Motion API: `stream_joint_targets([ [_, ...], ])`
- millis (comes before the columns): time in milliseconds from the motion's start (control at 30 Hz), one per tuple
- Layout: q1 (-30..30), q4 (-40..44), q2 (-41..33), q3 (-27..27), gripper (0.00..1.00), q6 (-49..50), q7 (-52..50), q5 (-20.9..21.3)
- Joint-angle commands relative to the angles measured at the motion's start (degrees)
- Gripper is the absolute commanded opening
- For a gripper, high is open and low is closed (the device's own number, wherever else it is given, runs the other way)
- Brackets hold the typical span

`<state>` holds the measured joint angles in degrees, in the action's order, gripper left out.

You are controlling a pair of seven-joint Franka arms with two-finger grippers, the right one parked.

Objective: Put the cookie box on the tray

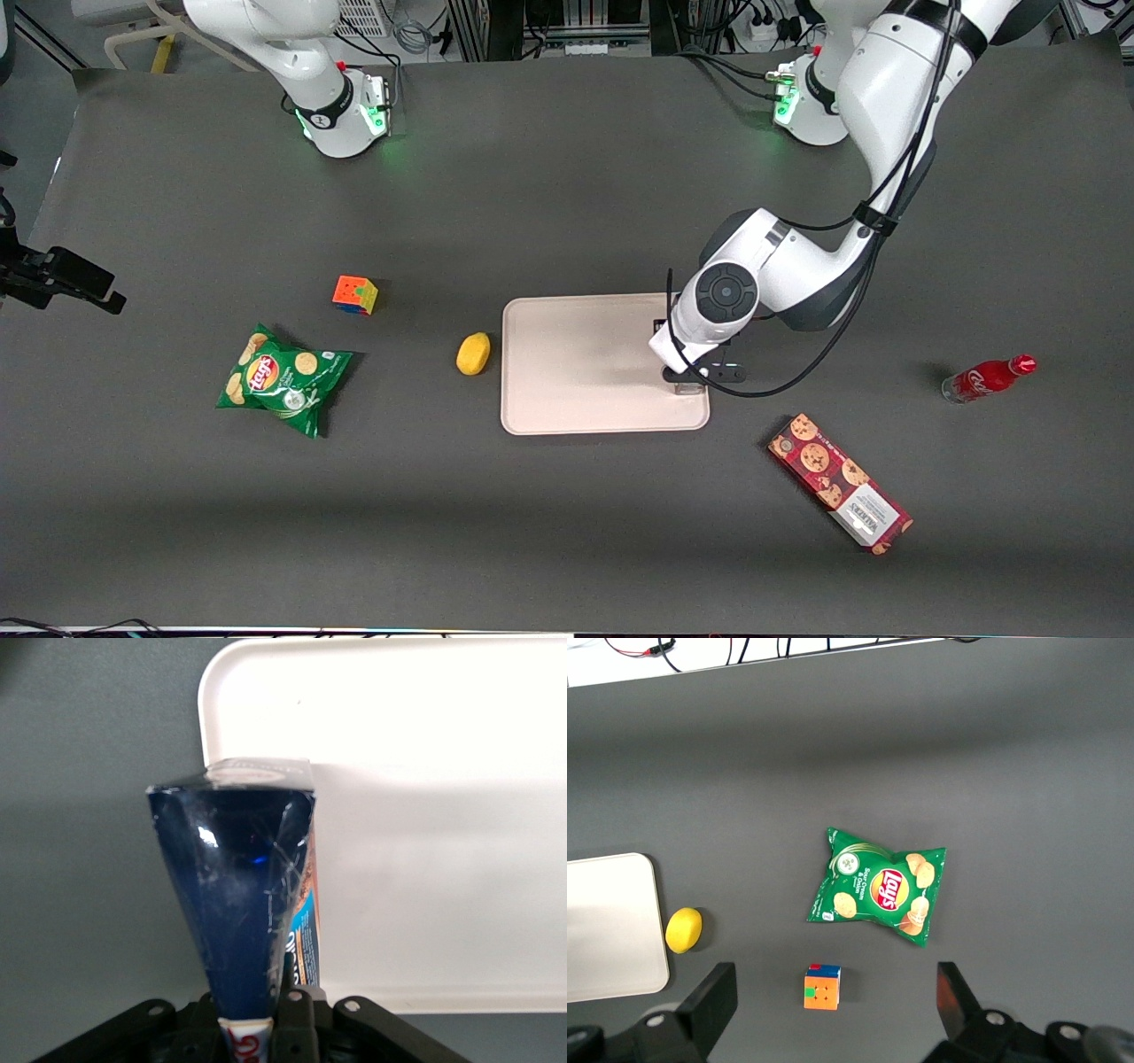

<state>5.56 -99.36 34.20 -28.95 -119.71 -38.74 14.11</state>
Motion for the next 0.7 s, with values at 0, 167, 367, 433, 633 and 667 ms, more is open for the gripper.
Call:
stream_joint_targets([
  [0,-0.37,0.48,-1.41,0.21,1.00,0.97,0.07,0.92],
  [167,-0.72,1.89,-8.43,1.79,1.00,5.97,-0.01,0.05],
  [367,-1.25,10.39,-17.58,4.68,1.00,22.74,0.33,-3.91],
  [433,-1.34,15.14,-18.99,6.18,1.00,29.85,2.26,-4.27],
  [633,-1.78,28.68,-21.80,11.89,1.00,50.78,16.65,-5.40],
  [667,-1.87,29.65,-22.68,13.55,1.00,52.81,19.73,-6.54],
])
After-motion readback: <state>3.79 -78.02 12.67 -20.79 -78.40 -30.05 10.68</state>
